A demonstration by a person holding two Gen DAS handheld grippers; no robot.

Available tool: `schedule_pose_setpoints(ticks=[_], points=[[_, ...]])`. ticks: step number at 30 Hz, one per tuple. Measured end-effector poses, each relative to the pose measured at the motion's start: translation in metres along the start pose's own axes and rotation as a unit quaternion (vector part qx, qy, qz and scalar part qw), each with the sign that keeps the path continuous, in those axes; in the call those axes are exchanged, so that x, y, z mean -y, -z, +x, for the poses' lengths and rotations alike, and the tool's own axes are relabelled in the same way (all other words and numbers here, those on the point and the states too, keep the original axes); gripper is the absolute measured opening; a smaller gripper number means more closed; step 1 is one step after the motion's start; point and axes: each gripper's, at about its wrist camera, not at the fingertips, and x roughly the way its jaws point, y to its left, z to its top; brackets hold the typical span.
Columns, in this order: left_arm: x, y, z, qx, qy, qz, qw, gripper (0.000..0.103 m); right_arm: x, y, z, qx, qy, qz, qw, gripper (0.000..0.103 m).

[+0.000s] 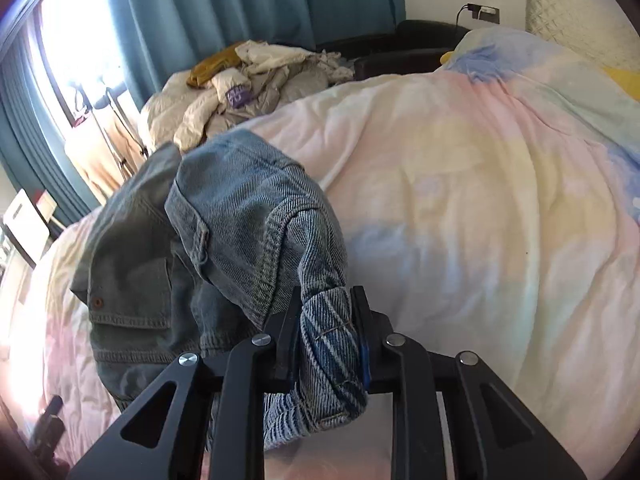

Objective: Fold clothes
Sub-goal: 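Lower the hanging jeans onto the duvet with the right tool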

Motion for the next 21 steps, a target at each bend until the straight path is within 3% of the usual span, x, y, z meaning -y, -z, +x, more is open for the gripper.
schedule_pose_setpoints(ticks=[9,15,21], points=[[0.037,0.008,0.048,-0.055,0.037,0.034,0.9972,0.103,0.009,-0.008,-0.003,0.014,-0.025,0.021,0.999,0.020],[0.050,0.014,0.080,-0.075,0.026,0.029,0.9964,0.103,0.020,-0.009,0.001,0.017,-0.041,0.029,0.999,0.020],[0.047,0.017,0.106,-0.107,0.003,-0.019,0.9940,0.103,0.029,-0.007,0.003,0.020,-0.058,0.038,0.997,0.020]])
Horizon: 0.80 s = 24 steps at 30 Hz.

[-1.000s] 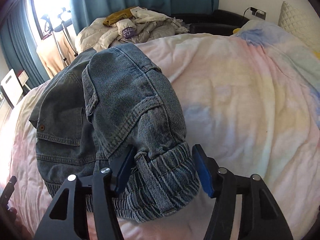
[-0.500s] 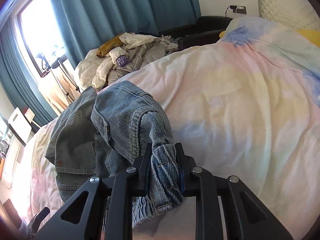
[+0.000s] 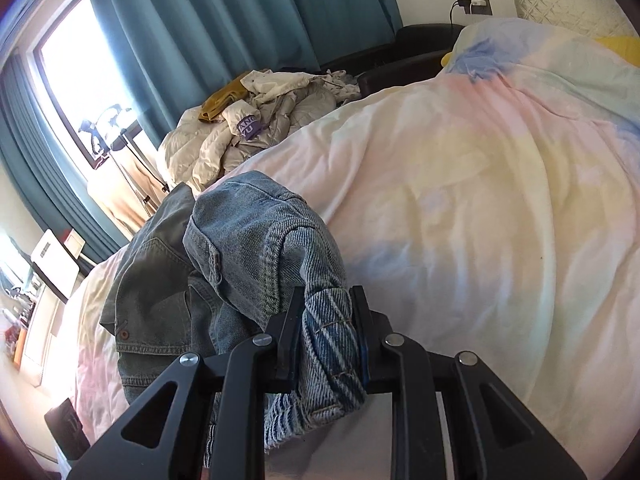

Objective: Fold clothes
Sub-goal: 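Lower the hanging jeans onto the duvet with the right tool, then grasp the other elastic cuff with the left tool while the right tool holds its cuff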

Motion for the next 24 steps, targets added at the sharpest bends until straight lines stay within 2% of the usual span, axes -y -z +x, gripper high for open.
schedule_pose_setpoints(ticks=[5,8,13,15,18,22,24], points=[[-0.003,0.000,0.003,-0.003,0.000,-0.024,0.9997,0.103,0.001,0.000,-0.002,0.005,-0.006,0.000,1.000,0.020],[-0.003,0.000,0.002,-0.006,0.011,-0.034,0.9993,0.095,0.001,-0.001,-0.005,0.009,-0.011,0.004,1.000,0.020],[0.002,0.003,-0.003,-0.006,0.035,-0.055,0.9979,0.082,0.004,-0.006,-0.016,0.017,-0.054,0.041,0.998,0.019],[0.000,0.003,-0.002,-0.013,0.048,-0.072,0.9962,0.067,0.007,-0.012,-0.022,0.024,-0.068,0.055,0.996,0.019],[0.005,0.006,-0.006,-0.009,0.072,-0.090,0.9933,0.056,0.005,-0.025,-0.028,0.034,-0.073,0.042,0.996,0.018],[0.034,0.006,-0.021,0.027,0.093,-0.070,0.9928,0.042,0.000,-0.050,-0.031,0.048,-0.058,-0.010,0.997,0.017],[0.055,0.005,-0.024,0.037,0.106,-0.052,0.9923,0.033,0.003,-0.067,-0.031,0.054,-0.054,-0.023,0.997,0.017]])
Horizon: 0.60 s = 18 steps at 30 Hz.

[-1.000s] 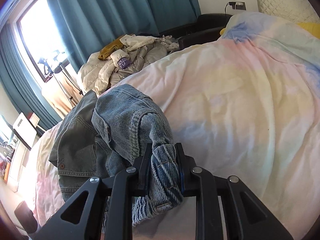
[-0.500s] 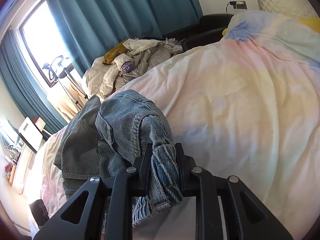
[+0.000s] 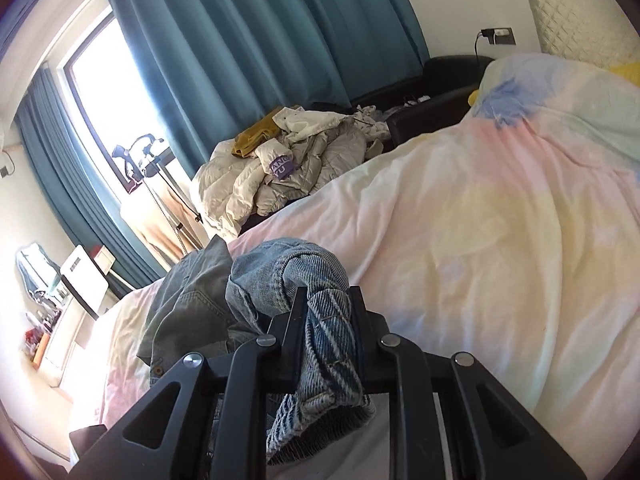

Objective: Fold clothes
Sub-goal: 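Grasp the other elastic cuff with the left tool while the right tool holds its cuff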

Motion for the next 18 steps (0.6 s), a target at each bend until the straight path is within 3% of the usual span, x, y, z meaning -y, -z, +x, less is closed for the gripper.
schedule_pose_setpoints(ticks=[7,13,18], points=[[0.078,0.002,0.027,0.000,0.063,0.051,0.9967,0.024,0.026,-0.067,0.019,0.019,0.037,-0.054,0.998,0.017],[0.139,-0.003,0.086,-0.015,0.106,0.094,0.9898,0.024,0.067,-0.119,0.057,0.018,0.061,-0.075,0.995,0.017],[0.163,0.000,0.150,-0.034,0.101,0.117,0.9874,0.024,0.104,-0.143,0.111,-0.002,0.094,-0.102,0.990,0.017]])
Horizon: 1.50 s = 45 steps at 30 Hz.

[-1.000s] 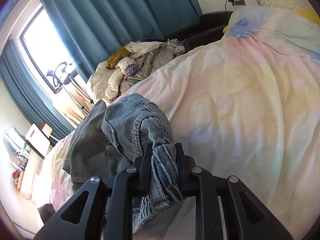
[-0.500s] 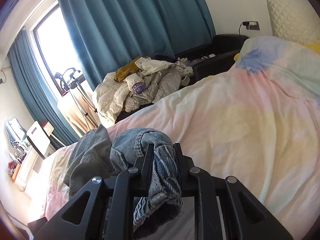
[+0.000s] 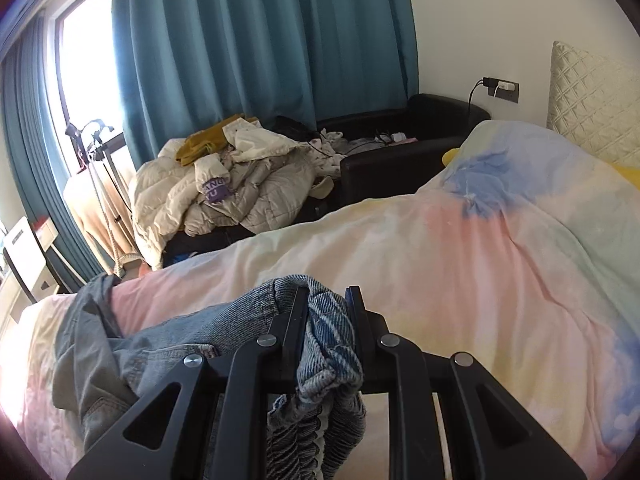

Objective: Fold clothes

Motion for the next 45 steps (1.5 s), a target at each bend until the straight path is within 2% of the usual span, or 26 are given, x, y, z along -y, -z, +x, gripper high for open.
schedule_pose_setpoints(ticks=[4,8,14,18,20,23,25,27,29,32,35,38,45], points=[[-0.011,0.002,0.038,-0.019,-0.005,0.002,0.9998,0.024,0.015,0.020,0.058,-0.022,0.025,-0.027,0.999,0.017],[-0.024,0.006,0.048,-0.025,-0.013,0.010,0.9996,0.024,0.031,0.044,0.100,-0.046,0.028,-0.003,0.999,0.017],[-0.020,0.015,0.042,-0.030,-0.029,0.044,0.9982,0.035,0.029,0.051,0.106,-0.044,0.037,-0.020,0.998,0.020],[-0.009,0.018,0.018,-0.034,-0.045,0.072,0.9958,0.066,0.023,0.047,0.087,-0.047,0.045,-0.032,0.997,0.032],[-0.003,0.020,0.003,-0.034,-0.053,0.089,0.9940,0.071,0.020,0.047,0.074,-0.051,0.047,-0.033,0.997,0.035],[0.012,0.024,-0.025,-0.029,-0.069,0.118,0.9901,0.073,0.013,0.048,0.050,-0.050,0.053,-0.034,0.997,0.038],[0.012,0.039,-0.051,-0.022,-0.085,0.137,0.9866,0.075,0.005,0.051,0.028,-0.042,0.059,-0.036,0.997,0.042],[0.015,0.044,-0.075,-0.022,-0.084,0.142,0.9860,0.076,-0.003,0.055,0.009,-0.039,0.058,-0.035,0.997,0.045],[0.025,0.036,-0.097,-0.017,-0.088,0.149,0.9847,0.077,-0.012,0.059,-0.011,-0.034,0.051,-0.031,0.998,0.046],[0.034,0.043,-0.138,0.005,-0.100,0.162,0.9817,0.077,-0.030,0.065,-0.042,-0.022,0.033,-0.023,0.999,0.046],[0.037,0.022,-0.149,0.019,-0.114,0.160,0.9803,0.077,-0.056,0.072,-0.070,-0.010,0.011,-0.016,1.000,0.046],[0.035,0.010,-0.179,0.032,-0.127,0.163,0.9779,0.077,-0.088,0.080,-0.095,0.001,-0.016,-0.010,1.000,0.046],[0.023,0.028,-0.276,0.051,-0.161,0.163,0.9721,0.077,-0.172,0.115,-0.123,0.006,-0.075,-0.004,0.997,0.047]])
